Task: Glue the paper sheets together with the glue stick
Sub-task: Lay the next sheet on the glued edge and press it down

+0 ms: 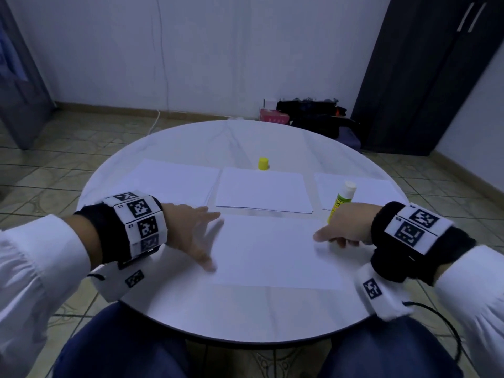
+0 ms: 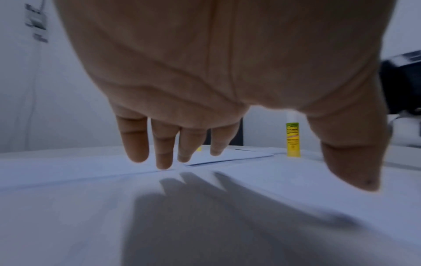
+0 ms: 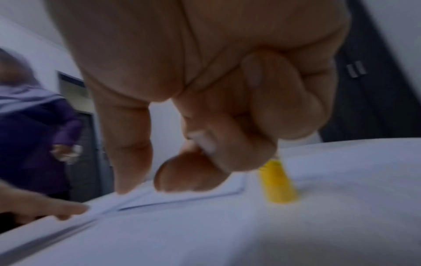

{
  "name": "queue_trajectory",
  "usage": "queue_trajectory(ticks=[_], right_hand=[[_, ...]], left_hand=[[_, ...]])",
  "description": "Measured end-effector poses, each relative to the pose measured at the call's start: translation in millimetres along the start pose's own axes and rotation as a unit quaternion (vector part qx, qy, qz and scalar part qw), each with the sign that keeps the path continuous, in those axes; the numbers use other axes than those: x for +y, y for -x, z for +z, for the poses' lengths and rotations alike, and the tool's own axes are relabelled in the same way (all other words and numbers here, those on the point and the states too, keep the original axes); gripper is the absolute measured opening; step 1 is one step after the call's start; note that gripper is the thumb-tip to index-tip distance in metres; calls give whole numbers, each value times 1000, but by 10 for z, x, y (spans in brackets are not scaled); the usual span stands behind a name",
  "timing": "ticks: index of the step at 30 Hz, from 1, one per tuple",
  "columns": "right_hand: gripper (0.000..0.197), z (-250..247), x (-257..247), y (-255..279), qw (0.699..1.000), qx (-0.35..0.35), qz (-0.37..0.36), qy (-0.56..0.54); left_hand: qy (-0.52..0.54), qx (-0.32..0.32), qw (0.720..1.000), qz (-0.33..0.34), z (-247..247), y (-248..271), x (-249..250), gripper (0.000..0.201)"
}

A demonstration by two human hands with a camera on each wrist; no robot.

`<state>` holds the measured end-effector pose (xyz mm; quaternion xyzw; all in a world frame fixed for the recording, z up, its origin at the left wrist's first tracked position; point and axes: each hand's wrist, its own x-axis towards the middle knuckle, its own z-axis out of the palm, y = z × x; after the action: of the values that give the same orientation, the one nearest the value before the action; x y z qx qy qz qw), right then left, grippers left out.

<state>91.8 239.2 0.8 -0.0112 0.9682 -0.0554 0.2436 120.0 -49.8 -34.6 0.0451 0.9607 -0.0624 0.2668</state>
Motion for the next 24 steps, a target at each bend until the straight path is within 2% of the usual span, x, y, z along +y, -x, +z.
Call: queue_trajectory(ticks=[3, 5, 8, 13, 17, 18, 20, 24], right_hand=[[34, -65, -433, 3, 996, 4, -85, 25], [33, -138, -745, -77, 993, 25, -111, 27], [34, -243, -1200, -305, 990, 53, -122, 35], [41, -313, -1818, -704, 986, 83, -129, 69], [44, -210, -2165, -989, 980, 82, -136, 120], [45, -180, -2236, -1058, 977, 85, -141, 132], [52, -137, -2352, -1179, 976, 77, -142, 148], [58, -129, -2484, -1321, 972, 74, -127, 184]], left_hand=[[39, 11, 998, -43, -52, -38, -232, 115], [43, 41, 995, -74, -94, -72, -397, 100], [46, 69, 989, -123, -153, -118, -677, 84], [55, 55, 982, -173, -133, -244, -1120, 70], [29, 40, 987, -150, -91, -366, -1276, 26], [15, 38, 989, -145, -99, -384, -1295, 23], [8, 34, 989, -141, -85, -420, -1328, 30], [52, 58, 984, -163, -127, -452, -1373, 39]])
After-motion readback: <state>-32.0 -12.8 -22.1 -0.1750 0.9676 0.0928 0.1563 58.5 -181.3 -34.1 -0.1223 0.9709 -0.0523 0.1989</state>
